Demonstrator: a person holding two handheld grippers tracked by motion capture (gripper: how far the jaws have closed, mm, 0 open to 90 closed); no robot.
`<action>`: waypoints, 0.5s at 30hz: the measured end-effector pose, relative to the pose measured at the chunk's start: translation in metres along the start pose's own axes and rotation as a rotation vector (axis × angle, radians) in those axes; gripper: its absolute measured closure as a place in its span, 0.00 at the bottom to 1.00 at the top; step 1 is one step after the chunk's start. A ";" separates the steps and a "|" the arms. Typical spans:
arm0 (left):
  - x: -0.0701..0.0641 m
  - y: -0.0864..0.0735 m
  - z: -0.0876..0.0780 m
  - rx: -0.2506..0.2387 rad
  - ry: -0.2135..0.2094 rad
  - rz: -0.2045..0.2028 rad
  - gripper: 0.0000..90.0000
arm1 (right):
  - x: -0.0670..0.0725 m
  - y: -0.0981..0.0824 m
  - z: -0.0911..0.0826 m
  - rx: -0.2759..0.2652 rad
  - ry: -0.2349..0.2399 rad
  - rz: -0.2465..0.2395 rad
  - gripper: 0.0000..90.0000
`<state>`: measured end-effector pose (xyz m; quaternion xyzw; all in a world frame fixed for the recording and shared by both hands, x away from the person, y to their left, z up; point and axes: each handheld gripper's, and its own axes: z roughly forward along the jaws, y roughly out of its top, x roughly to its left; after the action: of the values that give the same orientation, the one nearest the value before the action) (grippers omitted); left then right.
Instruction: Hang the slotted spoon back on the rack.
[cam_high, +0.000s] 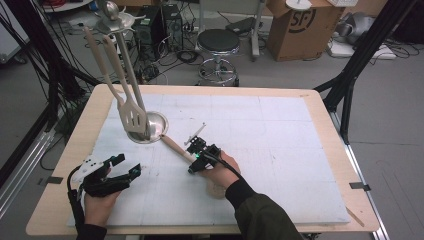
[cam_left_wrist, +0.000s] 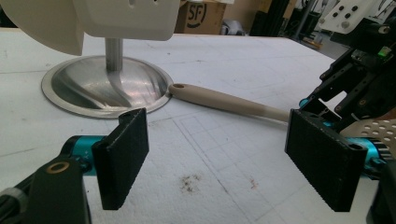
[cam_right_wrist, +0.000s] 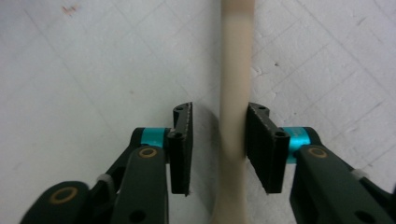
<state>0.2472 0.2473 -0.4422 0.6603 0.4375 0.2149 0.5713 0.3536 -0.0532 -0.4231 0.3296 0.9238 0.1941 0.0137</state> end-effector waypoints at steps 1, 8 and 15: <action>0.000 0.000 0.000 0.001 0.001 0.000 0.25 | 0.000 0.001 0.000 0.009 -0.005 -0.002 0.71; 0.000 0.000 0.000 0.000 0.001 0.000 0.25 | 0.000 0.003 0.000 0.023 -0.031 -0.004 0.83; 0.000 0.000 0.001 0.006 0.000 0.002 0.25 | -0.005 0.002 0.000 0.010 -0.005 0.013 0.87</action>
<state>0.2475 0.2467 -0.4426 0.6626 0.4375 0.2142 0.5690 0.3591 -0.0550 -0.4227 0.3360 0.9226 0.1890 0.0130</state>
